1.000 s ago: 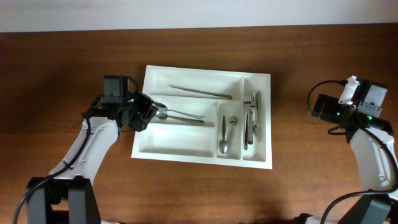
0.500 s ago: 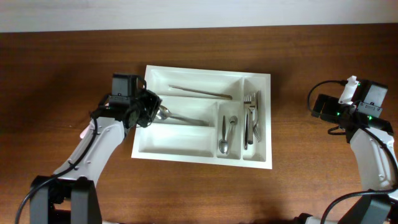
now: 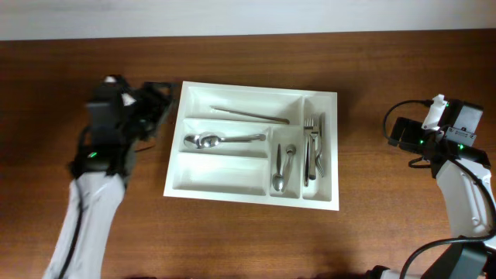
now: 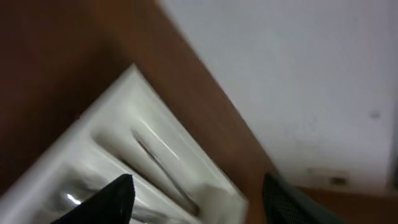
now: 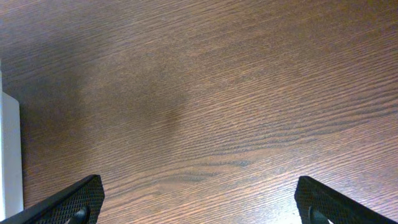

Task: Pack container
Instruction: 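Move the left gripper back left and grasp the white plastic knife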

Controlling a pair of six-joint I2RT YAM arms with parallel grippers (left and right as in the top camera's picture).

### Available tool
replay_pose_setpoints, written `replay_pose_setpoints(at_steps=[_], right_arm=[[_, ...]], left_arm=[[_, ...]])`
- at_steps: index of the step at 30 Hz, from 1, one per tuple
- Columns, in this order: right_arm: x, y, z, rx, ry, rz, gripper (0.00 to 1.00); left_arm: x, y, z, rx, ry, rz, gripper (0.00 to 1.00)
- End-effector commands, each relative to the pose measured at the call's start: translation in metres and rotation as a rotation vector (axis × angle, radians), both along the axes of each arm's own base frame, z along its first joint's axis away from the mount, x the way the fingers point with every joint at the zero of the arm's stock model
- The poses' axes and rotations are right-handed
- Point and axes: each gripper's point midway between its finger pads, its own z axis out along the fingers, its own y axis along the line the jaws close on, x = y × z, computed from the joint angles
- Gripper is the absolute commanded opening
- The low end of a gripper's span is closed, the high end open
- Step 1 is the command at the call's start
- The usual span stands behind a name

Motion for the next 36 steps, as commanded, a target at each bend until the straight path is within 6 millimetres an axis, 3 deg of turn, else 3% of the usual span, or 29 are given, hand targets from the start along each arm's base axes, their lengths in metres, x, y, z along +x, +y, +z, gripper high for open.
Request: replay_pose_setpoints(at_steps=[1, 3, 5, 8, 13, 20, 24, 27, 30, 36], right_arm=[[0.002, -0.003, 0.003, -0.005, -0.007, 0.001, 0.99], [0.002, -0.003, 0.003, -0.005, -0.007, 0.001, 0.99], [0.002, -0.003, 0.003, -0.005, -0.007, 0.001, 0.99], [0.002, -0.003, 0.003, -0.005, -0.007, 0.001, 0.99], [0.002, -0.003, 0.003, -0.005, -0.007, 0.001, 0.99], [0.002, -0.003, 0.003, -0.005, -0.007, 0.001, 0.99], [0.002, -0.003, 0.003, -0.005, -0.007, 0.001, 0.99], [0.002, -0.003, 0.003, -0.005, -0.007, 0.001, 0.99], [0.002, -0.003, 0.003, -0.005, -0.007, 0.001, 0.99], [0.002, -0.003, 0.003, -0.005, -0.007, 0.001, 0.99]], left_arm=[[-0.021, 0.032, 0.026, 0.417, -0.138, -0.136, 0.67], [-0.035, 0.061, 0.022, 0.529, -0.087, -0.088, 0.67], [-0.053, 0.101, 0.010, 0.693, 0.022, -0.018, 0.67], [-0.073, 0.146, -0.010, 0.894, 0.198, 0.025, 0.67], [-0.093, 0.184, -0.050, 1.038, 0.460, 0.005, 0.68], [-0.086, 0.192, -0.109, 1.083, 0.627, -0.180, 0.72], [-0.072, 0.182, -0.129, 1.148, 0.590, -0.391, 0.67], [-0.062, 0.170, -0.132, 1.122, 0.518, -0.448, 0.65], [-0.053, 0.157, -0.131, 1.077, 0.437, -0.481, 0.75], [-0.055, 0.159, -0.141, 1.057, 0.511, -0.548, 0.74]])
